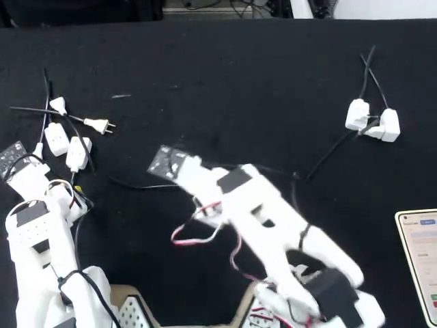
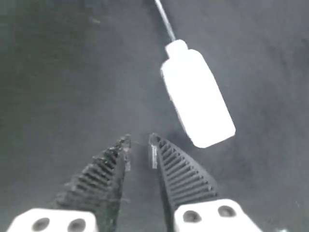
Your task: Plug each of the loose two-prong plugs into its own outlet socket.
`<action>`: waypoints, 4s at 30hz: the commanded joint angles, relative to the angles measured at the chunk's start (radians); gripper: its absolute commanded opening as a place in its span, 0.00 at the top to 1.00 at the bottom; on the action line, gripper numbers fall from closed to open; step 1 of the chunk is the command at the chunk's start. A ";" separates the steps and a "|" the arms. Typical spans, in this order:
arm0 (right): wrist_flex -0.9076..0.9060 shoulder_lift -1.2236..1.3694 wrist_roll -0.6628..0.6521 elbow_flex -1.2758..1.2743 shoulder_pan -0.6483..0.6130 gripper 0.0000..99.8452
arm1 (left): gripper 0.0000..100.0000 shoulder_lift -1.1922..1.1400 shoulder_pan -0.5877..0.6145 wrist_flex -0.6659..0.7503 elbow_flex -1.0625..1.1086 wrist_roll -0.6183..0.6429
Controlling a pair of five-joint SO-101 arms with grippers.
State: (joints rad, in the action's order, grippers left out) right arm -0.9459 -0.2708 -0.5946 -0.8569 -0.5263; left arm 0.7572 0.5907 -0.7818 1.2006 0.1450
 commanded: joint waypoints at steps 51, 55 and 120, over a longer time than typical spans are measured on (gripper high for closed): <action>0.885 -0.136 0.612 -0.344 0.235 0.94 | 0.80 -0.718 -0.667 -0.153 -0.742 -0.210; 0.944 -0.114 0.612 -0.357 0.238 0.94 | 0.80 -0.720 -0.690 -0.052 -0.702 -0.126; 0.465 -0.670 0.500 -0.460 0.150 0.94 | 0.79 0.106 -0.472 -0.578 -0.142 -0.697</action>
State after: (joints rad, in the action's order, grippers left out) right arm -0.4196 -0.8186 -0.0928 -1.3479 -0.5063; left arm 0.8401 0.1841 -1.3387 1.0610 -0.4887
